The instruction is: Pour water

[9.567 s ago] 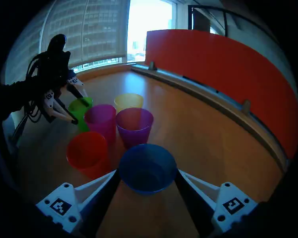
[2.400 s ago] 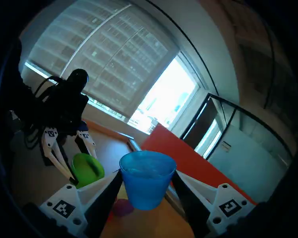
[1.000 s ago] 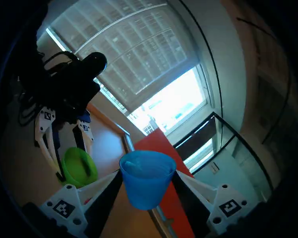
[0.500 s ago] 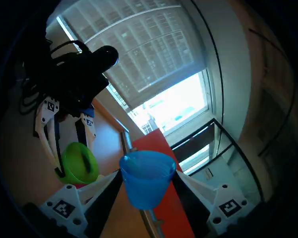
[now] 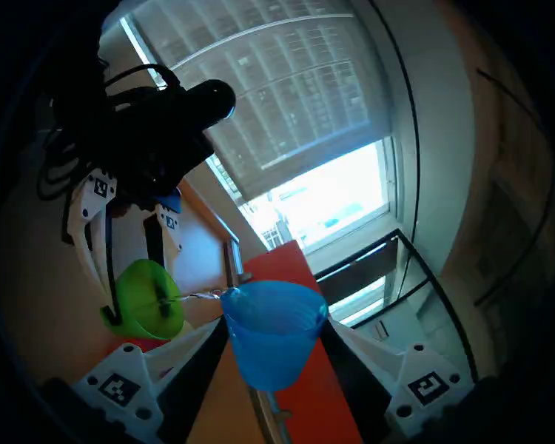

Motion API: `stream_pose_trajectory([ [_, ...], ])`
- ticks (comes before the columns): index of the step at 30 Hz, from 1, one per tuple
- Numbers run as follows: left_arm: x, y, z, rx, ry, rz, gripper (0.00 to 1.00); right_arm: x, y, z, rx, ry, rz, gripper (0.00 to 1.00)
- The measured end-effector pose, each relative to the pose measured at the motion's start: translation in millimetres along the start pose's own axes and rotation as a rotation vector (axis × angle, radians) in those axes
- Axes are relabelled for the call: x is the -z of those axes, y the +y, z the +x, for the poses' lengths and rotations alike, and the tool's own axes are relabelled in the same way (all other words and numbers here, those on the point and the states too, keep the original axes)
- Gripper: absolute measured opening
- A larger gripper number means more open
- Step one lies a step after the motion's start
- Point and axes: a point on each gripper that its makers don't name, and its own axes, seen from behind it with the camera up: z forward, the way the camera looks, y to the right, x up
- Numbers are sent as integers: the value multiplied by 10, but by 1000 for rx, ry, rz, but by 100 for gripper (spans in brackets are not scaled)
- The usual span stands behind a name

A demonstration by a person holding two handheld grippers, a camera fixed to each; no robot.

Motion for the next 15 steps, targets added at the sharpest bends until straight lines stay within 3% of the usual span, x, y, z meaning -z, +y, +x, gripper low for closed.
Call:
stream_pose_trajectory([
  [15, 11, -3, -2, -2, 1, 0, 85, -16, 23, 16, 51, -1, -13, 90],
])
